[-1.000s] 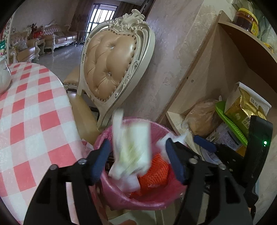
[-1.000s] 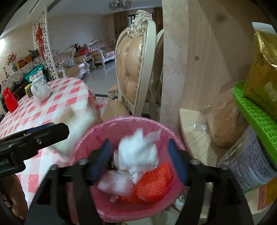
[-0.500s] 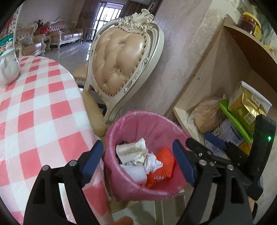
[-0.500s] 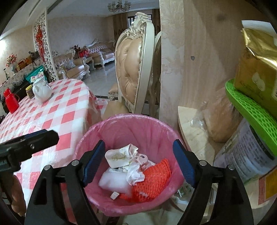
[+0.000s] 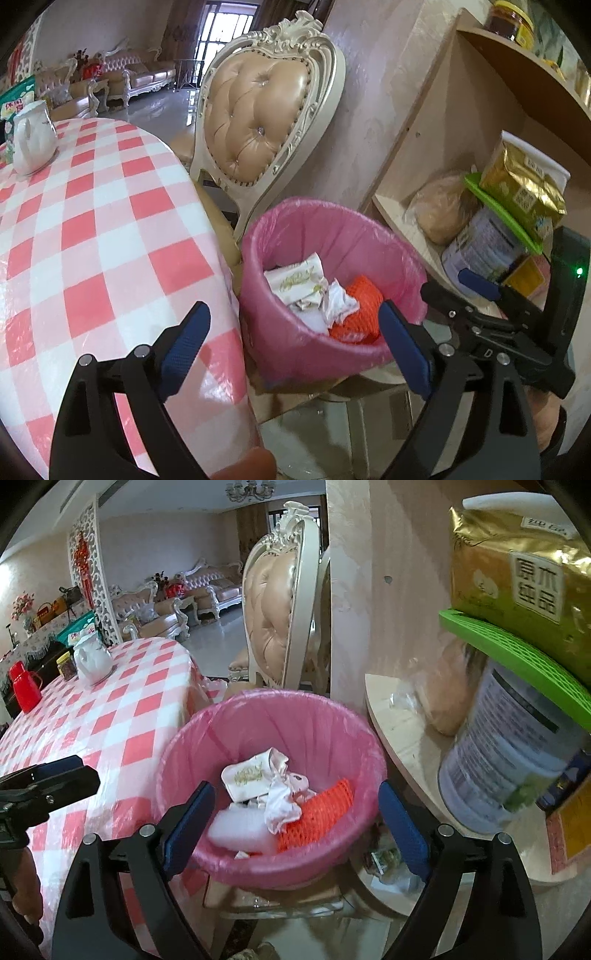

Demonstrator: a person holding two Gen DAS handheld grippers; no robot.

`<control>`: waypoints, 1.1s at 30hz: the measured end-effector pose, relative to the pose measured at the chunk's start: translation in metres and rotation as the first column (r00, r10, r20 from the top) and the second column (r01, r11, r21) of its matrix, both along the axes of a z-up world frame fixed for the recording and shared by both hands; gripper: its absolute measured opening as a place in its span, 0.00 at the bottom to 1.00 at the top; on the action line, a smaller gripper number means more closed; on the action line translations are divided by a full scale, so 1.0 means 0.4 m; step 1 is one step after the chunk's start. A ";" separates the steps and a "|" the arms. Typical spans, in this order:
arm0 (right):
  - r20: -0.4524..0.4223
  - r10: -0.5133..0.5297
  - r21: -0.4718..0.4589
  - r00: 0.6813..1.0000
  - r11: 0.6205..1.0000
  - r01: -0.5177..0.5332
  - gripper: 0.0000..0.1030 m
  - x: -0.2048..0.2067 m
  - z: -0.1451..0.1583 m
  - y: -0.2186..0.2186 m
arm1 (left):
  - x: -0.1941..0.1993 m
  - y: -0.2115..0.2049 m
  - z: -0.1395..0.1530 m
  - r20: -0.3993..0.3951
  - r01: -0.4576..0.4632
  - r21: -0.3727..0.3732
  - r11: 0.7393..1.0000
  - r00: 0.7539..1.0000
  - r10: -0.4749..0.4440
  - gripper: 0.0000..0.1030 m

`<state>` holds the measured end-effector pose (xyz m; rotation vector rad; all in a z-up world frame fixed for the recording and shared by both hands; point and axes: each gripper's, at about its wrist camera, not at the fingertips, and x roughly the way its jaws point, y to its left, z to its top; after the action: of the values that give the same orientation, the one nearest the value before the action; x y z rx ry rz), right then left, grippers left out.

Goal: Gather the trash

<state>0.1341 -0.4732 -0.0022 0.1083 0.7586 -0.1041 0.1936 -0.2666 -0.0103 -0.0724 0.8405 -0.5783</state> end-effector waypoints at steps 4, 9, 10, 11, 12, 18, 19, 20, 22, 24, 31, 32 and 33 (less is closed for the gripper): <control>-0.002 -0.001 -0.007 1.000 1.000 0.001 0.82 -0.019 -0.001 0.001 | -0.019 -0.007 -0.011 0.003 0.013 0.017 1.000 1.000 -0.013 0.87; -0.007 -0.015 -0.003 1.000 1.000 0.015 0.82 -0.030 -0.006 -0.004 | -0.028 -0.008 -0.008 0.010 0.018 0.019 1.000 1.000 -0.018 0.87; -0.007 -0.014 -0.003 1.000 1.000 0.014 0.82 -0.032 -0.006 -0.004 | -0.031 -0.008 -0.006 0.013 0.019 0.017 1.000 1.000 -0.020 0.87; -0.007 -0.013 -0.004 1.000 1.000 0.013 0.82 -0.033 -0.006 -0.002 | -0.034 -0.007 -0.003 0.017 0.020 0.015 1.000 1.000 -0.021 0.87; -0.007 -0.013 -0.003 1.000 1.000 0.013 0.82 -0.034 -0.006 -0.001 | -0.036 -0.008 -0.001 0.021 0.021 0.015 1.000 1.000 -0.021 0.88; -0.005 -0.011 -0.001 1.000 1.000 0.011 0.82 -0.034 -0.005 0.003 | -0.040 -0.008 0.002 0.027 0.020 0.018 1.000 0.999 -0.021 0.88; -0.005 -0.011 0.000 1.000 1.000 0.011 0.82 -0.034 -0.004 0.003 | -0.040 -0.008 0.002 0.026 0.019 0.017 1.000 0.999 -0.019 0.88; -0.005 -0.011 -0.001 1.000 1.000 0.011 0.82 -0.034 -0.005 0.004 | -0.039 -0.007 0.002 0.025 0.018 0.016 1.000 1.000 -0.019 0.88; -0.007 -0.009 0.000 1.000 1.000 0.009 0.82 -0.033 -0.005 0.004 | -0.039 -0.005 0.002 0.023 0.017 0.013 1.000 1.000 -0.017 0.88; -0.007 -0.008 -0.001 1.000 1.000 0.008 0.82 -0.032 -0.004 0.005 | -0.039 -0.005 0.002 0.024 0.017 0.014 1.000 1.000 -0.017 0.88; -0.006 -0.009 0.000 1.000 1.000 0.009 0.82 -0.031 -0.004 0.006 | -0.038 -0.010 -0.001 0.026 0.022 0.019 1.000 0.999 -0.023 0.88; -0.005 -0.009 0.001 1.000 1.000 0.009 0.82 -0.030 -0.004 0.006 | -0.038 -0.010 -0.001 0.027 0.022 0.020 1.000 0.999 -0.023 0.88; -0.007 -0.008 0.001 1.000 1.000 0.008 0.82 -0.030 -0.005 0.006 | -0.037 -0.010 0.000 0.027 0.022 0.020 1.000 0.999 -0.022 0.88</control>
<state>0.1222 -0.4706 -0.0041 0.1124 0.7649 -0.1121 0.1787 -0.2705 -0.0105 -0.0372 0.8217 -0.5905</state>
